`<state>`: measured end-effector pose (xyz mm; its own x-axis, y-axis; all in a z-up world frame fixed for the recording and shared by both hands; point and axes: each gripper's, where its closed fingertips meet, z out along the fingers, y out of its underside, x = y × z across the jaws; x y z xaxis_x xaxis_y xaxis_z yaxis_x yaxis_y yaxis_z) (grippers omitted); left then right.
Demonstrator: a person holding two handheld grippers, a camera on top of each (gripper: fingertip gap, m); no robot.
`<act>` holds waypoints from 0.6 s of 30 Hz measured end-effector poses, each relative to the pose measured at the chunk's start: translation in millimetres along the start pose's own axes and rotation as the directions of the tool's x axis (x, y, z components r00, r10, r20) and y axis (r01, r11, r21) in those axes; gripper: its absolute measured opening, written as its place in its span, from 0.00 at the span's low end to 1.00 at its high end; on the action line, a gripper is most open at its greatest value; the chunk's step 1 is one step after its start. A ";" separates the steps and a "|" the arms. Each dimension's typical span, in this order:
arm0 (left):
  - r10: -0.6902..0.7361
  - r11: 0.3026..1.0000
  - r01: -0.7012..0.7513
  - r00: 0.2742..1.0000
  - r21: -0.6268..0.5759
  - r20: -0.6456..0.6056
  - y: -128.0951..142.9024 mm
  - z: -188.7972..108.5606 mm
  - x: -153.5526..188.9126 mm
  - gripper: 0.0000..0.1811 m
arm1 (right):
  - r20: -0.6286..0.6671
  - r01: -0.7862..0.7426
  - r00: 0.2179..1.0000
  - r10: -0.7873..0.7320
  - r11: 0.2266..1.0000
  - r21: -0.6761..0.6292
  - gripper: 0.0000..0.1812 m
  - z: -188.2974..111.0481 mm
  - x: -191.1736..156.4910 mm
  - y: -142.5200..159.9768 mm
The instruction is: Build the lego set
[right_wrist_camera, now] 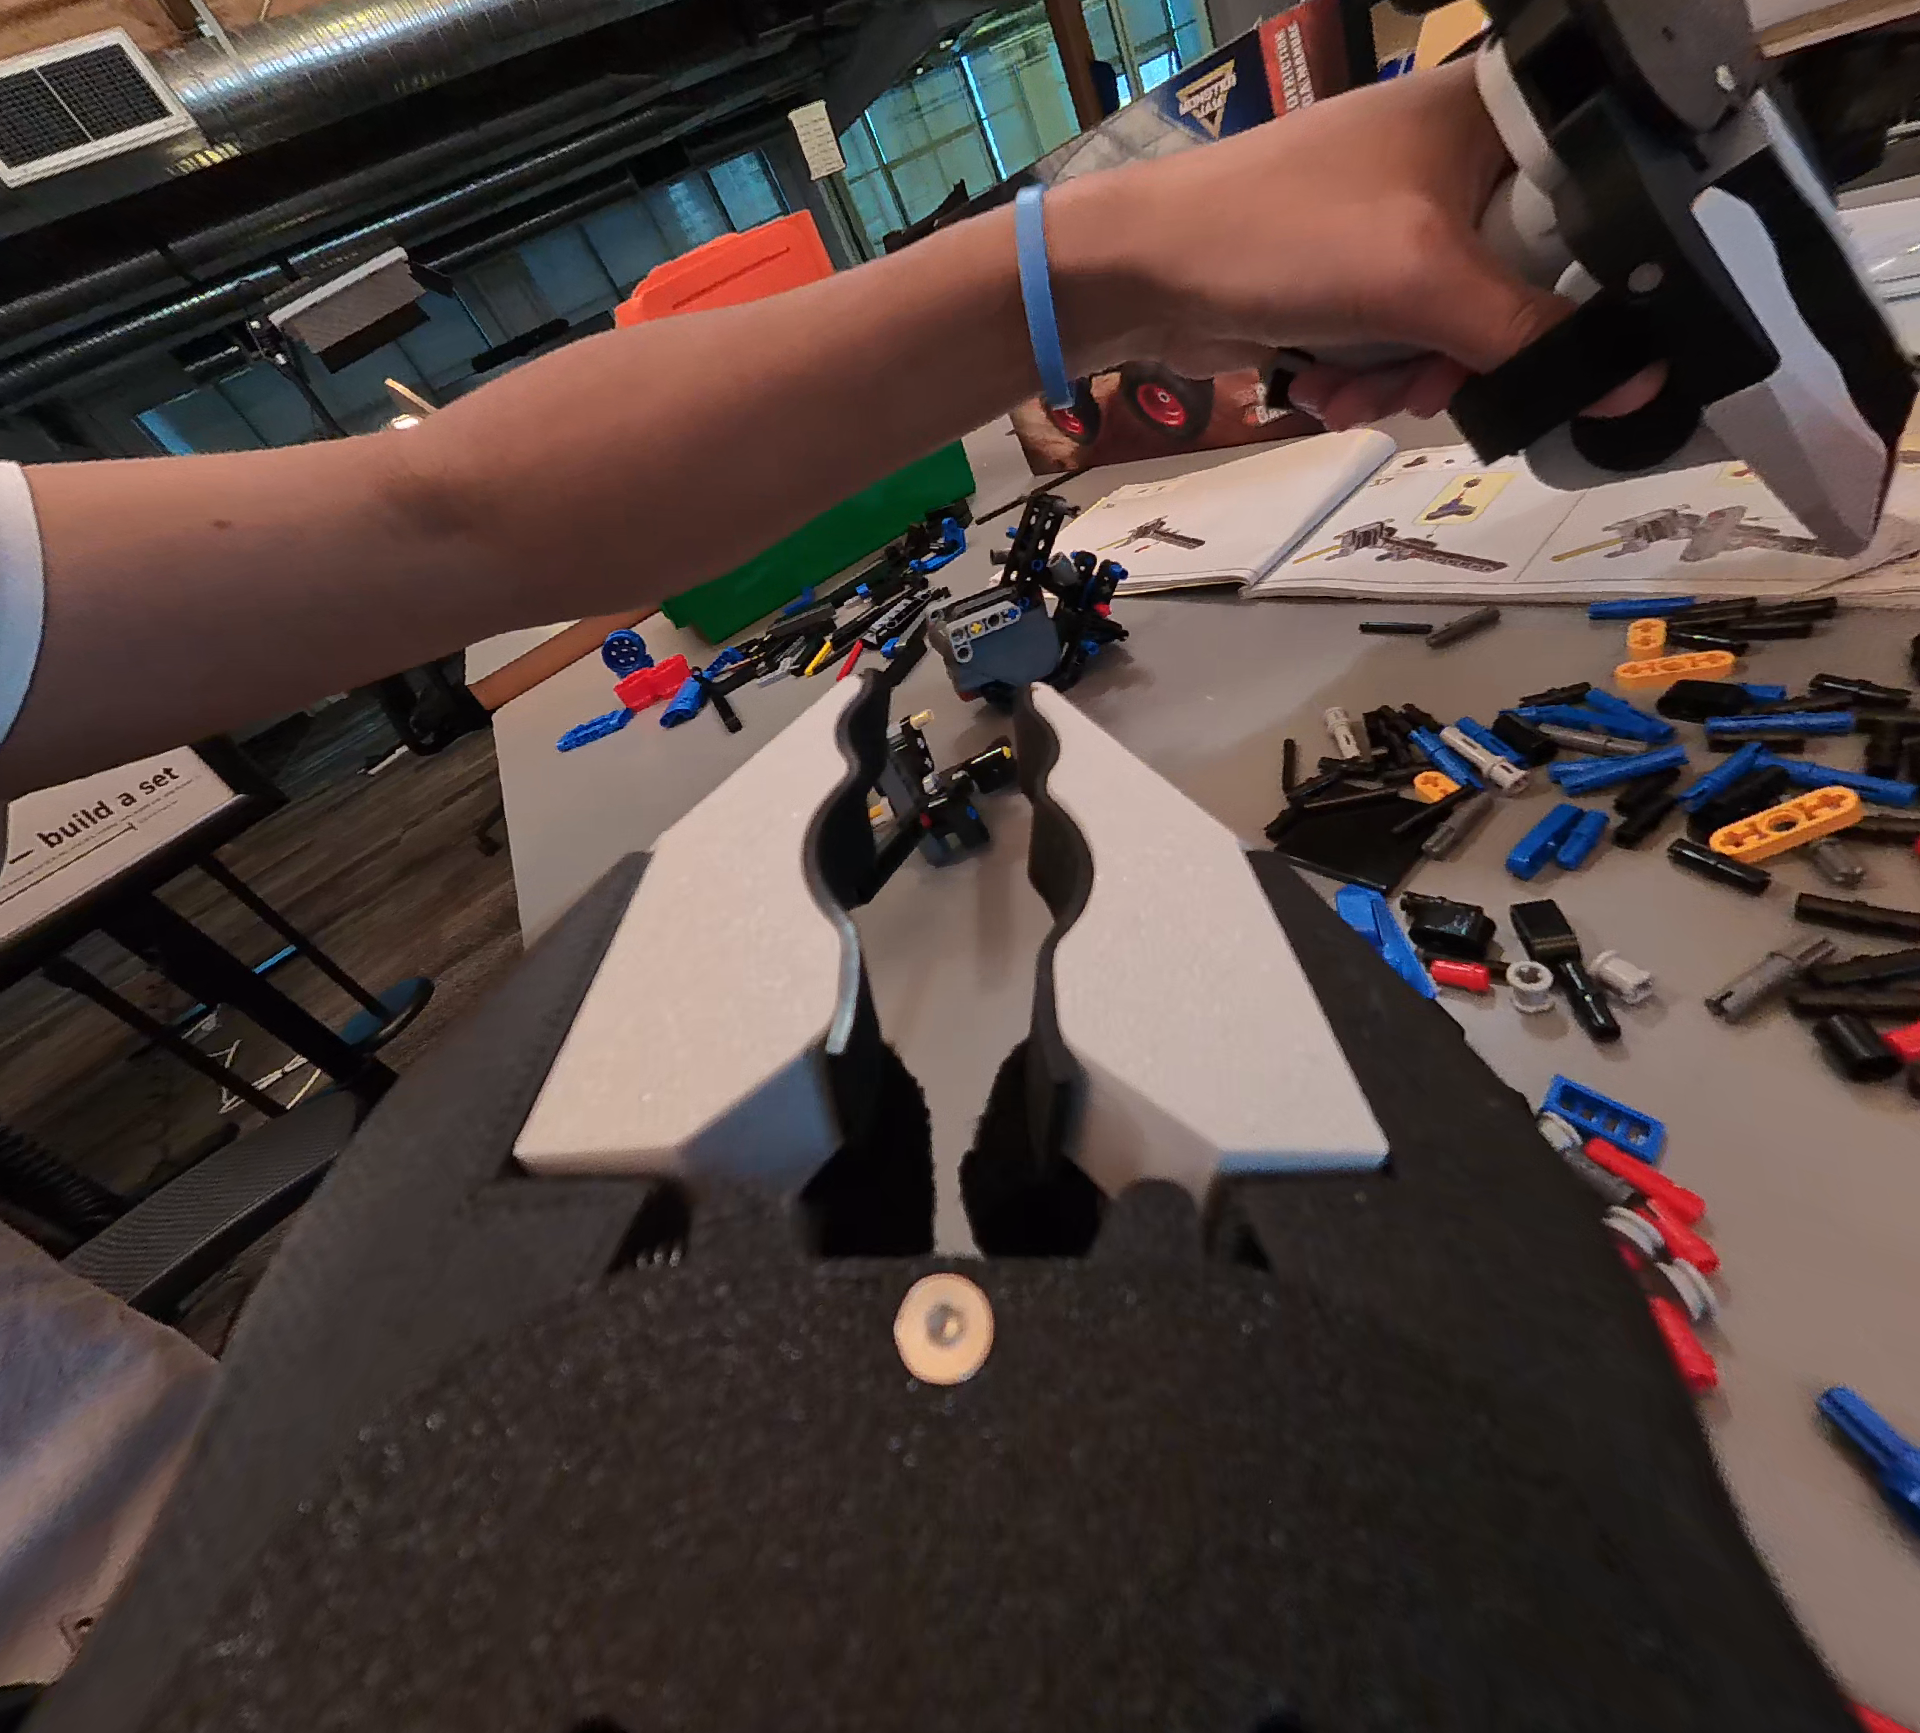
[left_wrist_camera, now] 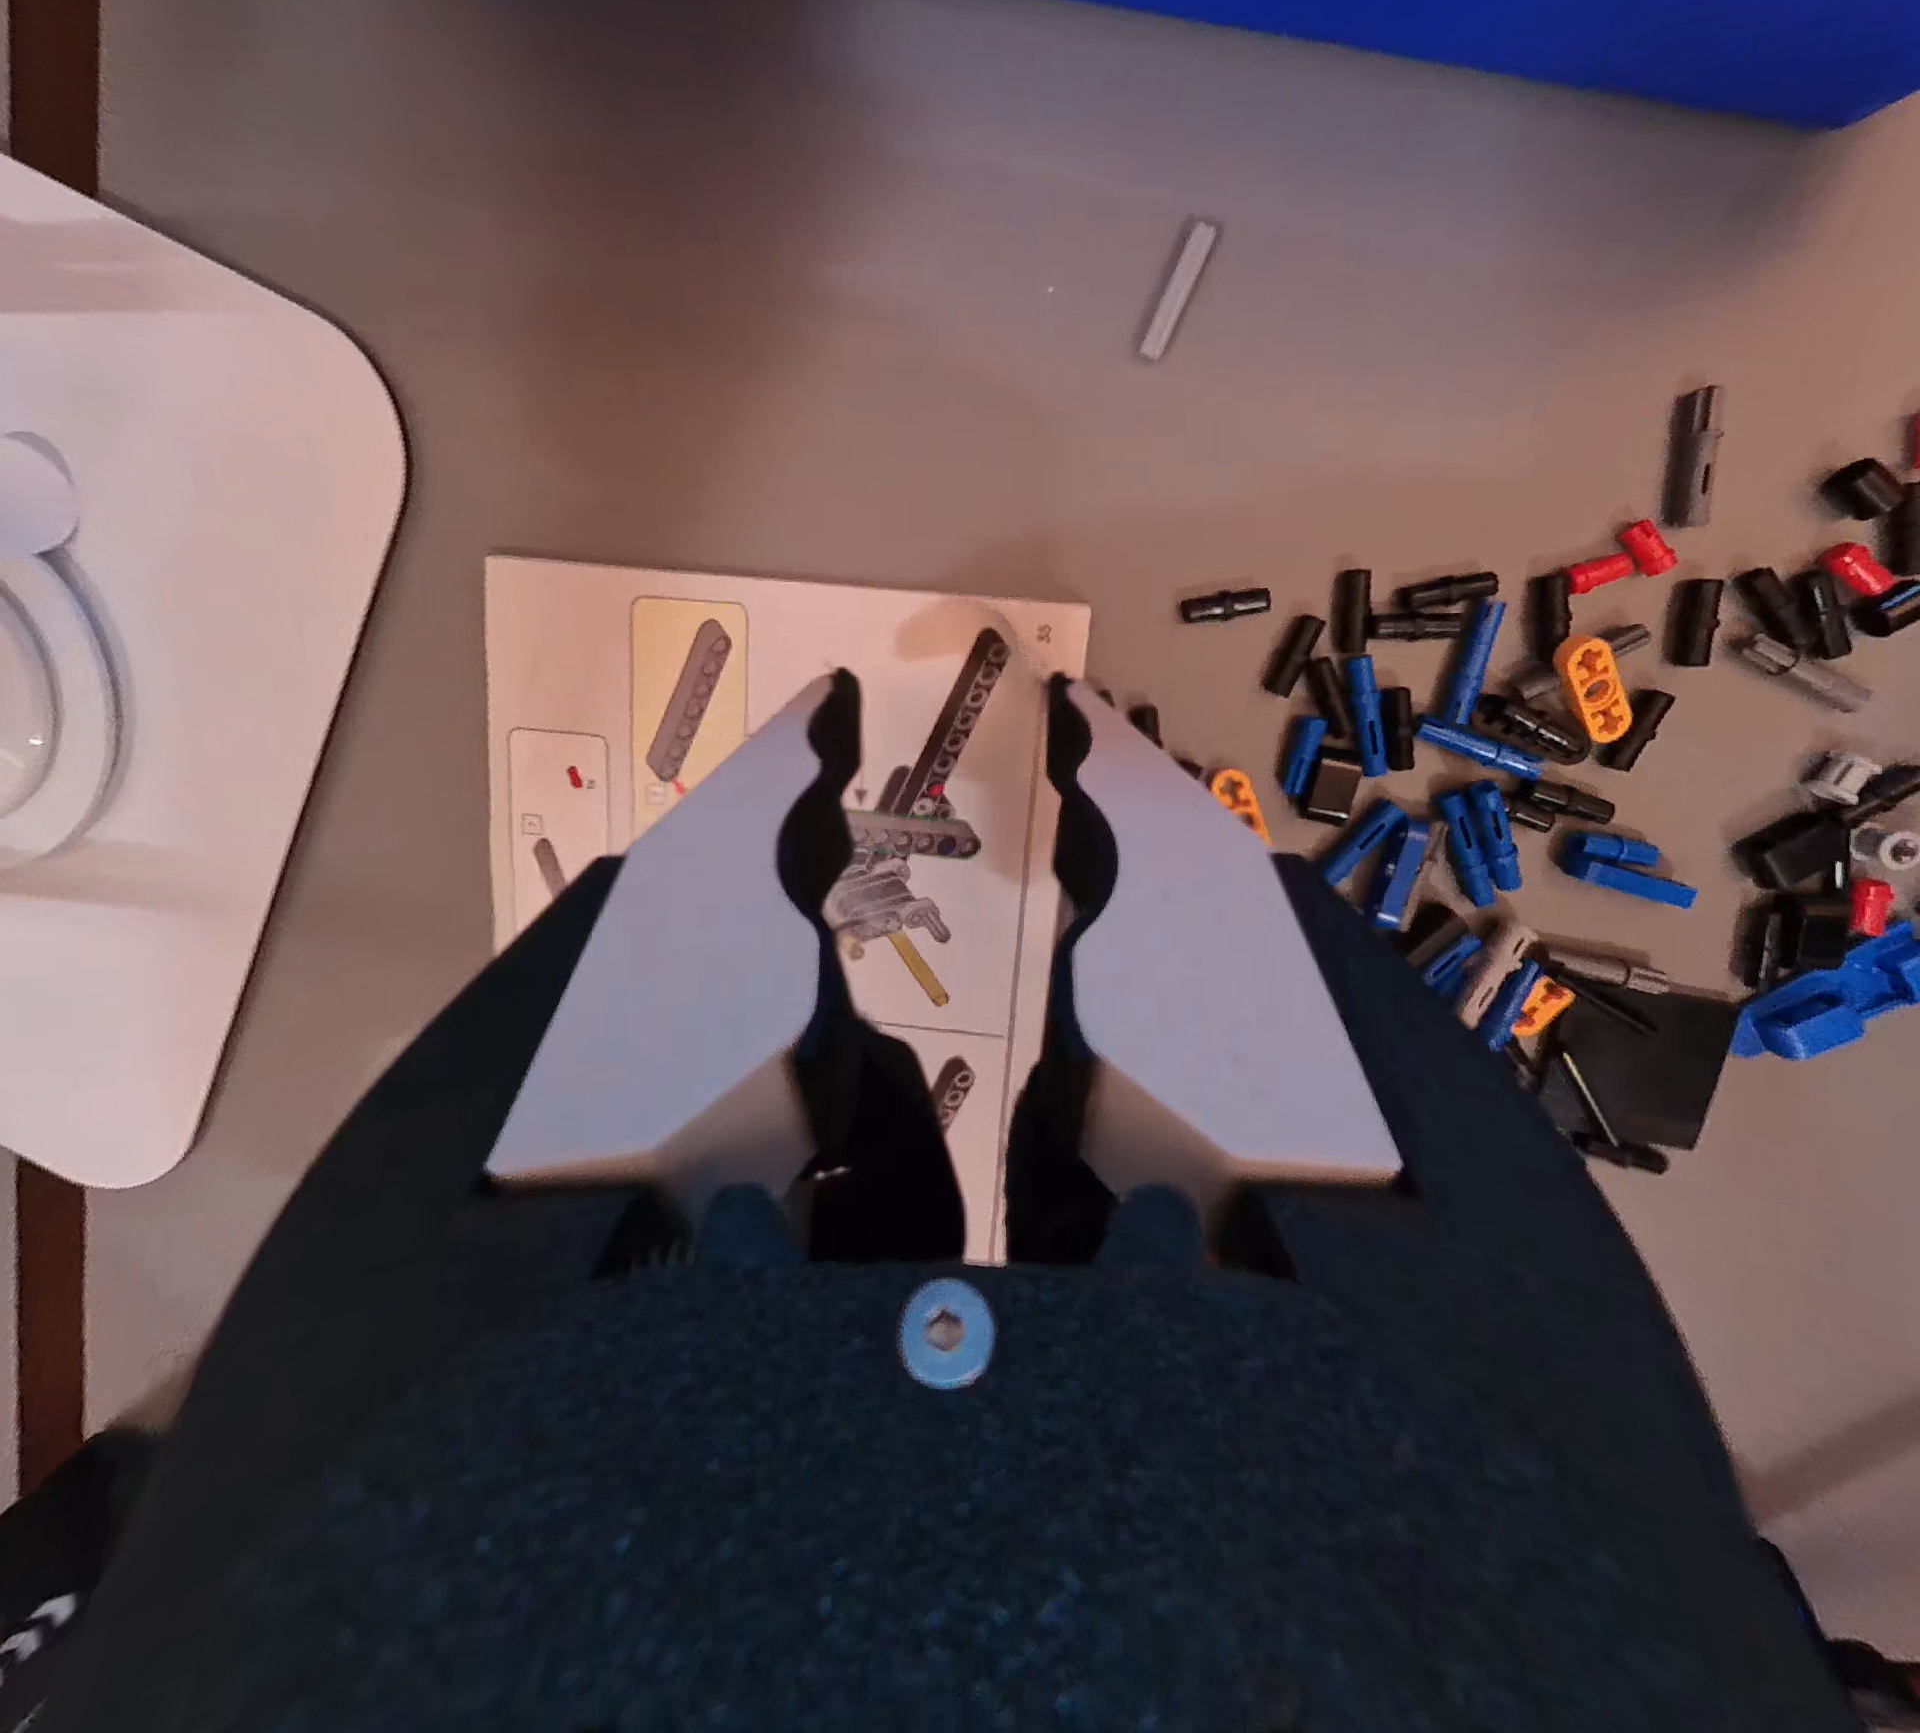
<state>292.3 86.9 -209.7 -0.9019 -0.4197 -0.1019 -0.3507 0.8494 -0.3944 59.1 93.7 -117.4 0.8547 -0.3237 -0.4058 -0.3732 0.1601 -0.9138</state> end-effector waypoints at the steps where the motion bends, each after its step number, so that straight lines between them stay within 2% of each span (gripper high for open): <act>1: 0.004 1.000 -0.004 1.000 -0.006 -0.012 2.6 0.5 2.2 0.14 | 0.002 -0.002 1.000 0.002 1.000 -0.001 0.13 0.2 -0.3 0.2; 5: -0.004 1.000 0.005 0.998 0.005 -0.064 7.5 4.9 10.3 0.07 | 0.006 -0.005 1.000 0.005 1.000 -0.004 0.13 0.7 -0.7 0.5; 11: -0.121 0.988 0.138 0.971 0.071 -0.206 -2.0 9.3 20.2 0.01 | 0.006 -0.014 1.000 0.014 1.000 -0.008 0.13 1.2 0.1 1.1; 18: -0.172 0.974 0.204 0.951 0.101 -0.258 -5.8 8.0 20.6 0.00 | 0.014 -0.022 1.000 0.022 1.000 -0.007 0.13 1.1 -0.5 0.9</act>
<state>277.9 70.8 -216.8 -0.8619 -0.4628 0.2070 -0.5001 0.7090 -0.4972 58.7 95.1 -118.0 0.8512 -0.3065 -0.4259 -0.3946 0.1612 -0.9046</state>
